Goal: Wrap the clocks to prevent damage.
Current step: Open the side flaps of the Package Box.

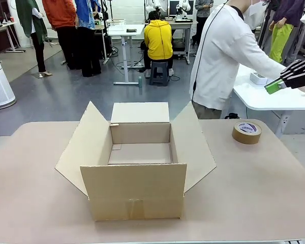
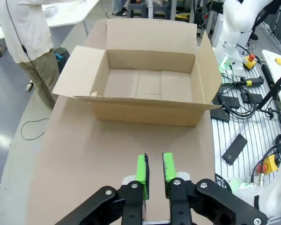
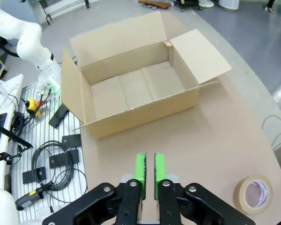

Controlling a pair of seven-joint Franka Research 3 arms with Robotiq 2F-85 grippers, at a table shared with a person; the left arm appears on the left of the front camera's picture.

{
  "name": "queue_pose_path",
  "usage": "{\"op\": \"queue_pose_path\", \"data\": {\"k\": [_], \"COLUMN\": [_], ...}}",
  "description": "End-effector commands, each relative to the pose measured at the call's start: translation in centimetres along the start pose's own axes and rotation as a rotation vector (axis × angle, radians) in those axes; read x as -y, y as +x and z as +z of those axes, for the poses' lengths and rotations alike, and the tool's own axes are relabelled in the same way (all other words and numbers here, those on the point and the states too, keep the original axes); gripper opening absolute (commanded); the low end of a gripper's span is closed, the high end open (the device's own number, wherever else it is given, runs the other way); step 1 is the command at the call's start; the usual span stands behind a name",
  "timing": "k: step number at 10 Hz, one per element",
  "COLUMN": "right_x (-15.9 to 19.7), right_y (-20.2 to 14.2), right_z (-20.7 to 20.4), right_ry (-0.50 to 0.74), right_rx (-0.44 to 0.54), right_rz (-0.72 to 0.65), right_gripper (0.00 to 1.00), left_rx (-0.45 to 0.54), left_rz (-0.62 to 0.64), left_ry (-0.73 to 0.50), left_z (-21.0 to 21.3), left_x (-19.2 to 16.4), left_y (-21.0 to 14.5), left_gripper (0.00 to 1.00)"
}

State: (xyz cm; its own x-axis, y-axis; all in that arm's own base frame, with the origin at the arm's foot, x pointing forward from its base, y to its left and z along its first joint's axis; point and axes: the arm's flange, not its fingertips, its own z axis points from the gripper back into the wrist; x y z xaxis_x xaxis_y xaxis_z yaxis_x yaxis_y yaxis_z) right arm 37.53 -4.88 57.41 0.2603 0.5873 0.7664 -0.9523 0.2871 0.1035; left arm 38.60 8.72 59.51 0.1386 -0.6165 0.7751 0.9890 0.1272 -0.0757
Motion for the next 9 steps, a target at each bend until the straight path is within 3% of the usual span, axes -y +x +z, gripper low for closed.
{"op": "queue_pose_path", "data": {"k": [1,6,7,9], "right_x": [-0.4,-0.6,-0.9,-4.5], "right_y": [-0.5,-0.6,0.0,5.2], "right_z": [-0.5,-0.3,-0.8,-4.1], "right_ry": [-0.024,-0.040,-0.053,-0.129], "right_rx": [-0.015,-0.038,-0.035,-0.159], "right_rz": [0.001,-0.011,-0.075,-0.305], "right_gripper": [0.00,0.00,0.00,0.00], "left_rx": [0.007,0.001,-0.004,-0.099], "left_rz": [-0.009,-0.010,0.033,0.122], "left_ry": [0.022,0.026,-0.007,-0.009], "left_z": [-0.3,-0.2,-0.3,-2.1], "left_x": [0.3,0.6,0.5,2.1], "left_y": [-0.1,0.1,0.7,5.3], "left_gripper": [0.00,0.00,0.00,0.00]}}
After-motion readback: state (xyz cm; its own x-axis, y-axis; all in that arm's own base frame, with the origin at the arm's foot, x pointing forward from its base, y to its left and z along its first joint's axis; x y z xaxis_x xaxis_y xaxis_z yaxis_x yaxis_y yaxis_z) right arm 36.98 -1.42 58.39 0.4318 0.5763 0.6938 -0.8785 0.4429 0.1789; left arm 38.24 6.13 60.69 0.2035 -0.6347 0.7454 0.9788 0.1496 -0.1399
